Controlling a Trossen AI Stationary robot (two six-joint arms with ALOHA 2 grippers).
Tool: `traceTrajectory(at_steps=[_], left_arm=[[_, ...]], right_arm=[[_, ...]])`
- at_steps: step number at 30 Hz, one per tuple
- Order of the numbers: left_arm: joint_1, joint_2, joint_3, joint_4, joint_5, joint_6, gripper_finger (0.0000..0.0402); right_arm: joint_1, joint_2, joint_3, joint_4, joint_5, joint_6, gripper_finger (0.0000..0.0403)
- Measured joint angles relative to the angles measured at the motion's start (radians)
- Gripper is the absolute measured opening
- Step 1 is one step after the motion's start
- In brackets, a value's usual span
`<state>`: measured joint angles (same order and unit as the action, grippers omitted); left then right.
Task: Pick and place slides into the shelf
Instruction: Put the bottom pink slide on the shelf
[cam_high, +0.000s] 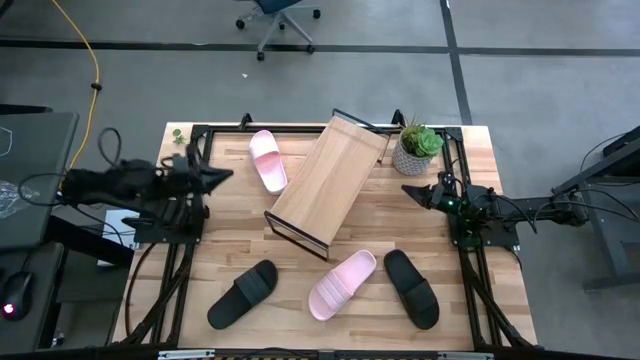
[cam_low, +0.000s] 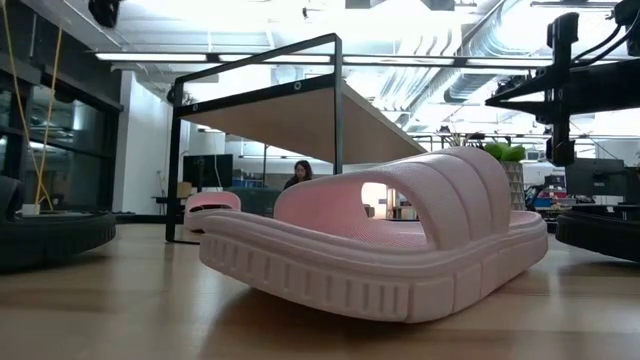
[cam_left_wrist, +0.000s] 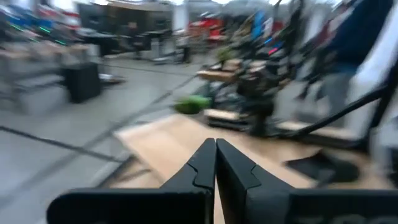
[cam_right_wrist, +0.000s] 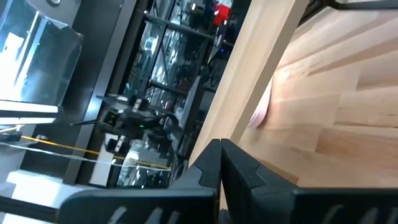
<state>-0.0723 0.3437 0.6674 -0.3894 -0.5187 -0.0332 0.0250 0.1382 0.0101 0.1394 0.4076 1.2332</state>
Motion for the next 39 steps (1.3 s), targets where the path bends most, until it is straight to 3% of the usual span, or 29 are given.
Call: traceTrajectory(at_steps=[5,12,19,24,31,39], left_arm=[[0.000,0.110,0.168,-0.180,-0.223,0.097,0.0001],[0.000,0.221,0.260,-0.277,-0.472,0.111,0.0001],[0.055,0.353,0.328,-0.324,-0.611,0.208,0.0001],[0.214,0.449,0.368,-0.325,-0.522,0.228,0.0001],[0.499,0.563,0.402,-0.304,-0.239,0.294,0.0001],[0.754,0.659,0.403,-0.295,0.007,0.314,0.0001]], right_arm=[[0.000,0.000,0.000,0.000,0.035,-0.002,0.0000],[0.000,0.000,0.000,0.000,0.069,-0.009,0.0000],[0.000,0.000,0.000,-0.002,0.094,-0.010,0.0000],[0.000,0.000,0.000,-0.008,0.094,-0.011,0.0000],[0.000,0.000,0.000,-0.008,0.094,-0.037,0.0000],[0.000,0.000,0.000,-0.008,0.086,-0.064,0.0000]])
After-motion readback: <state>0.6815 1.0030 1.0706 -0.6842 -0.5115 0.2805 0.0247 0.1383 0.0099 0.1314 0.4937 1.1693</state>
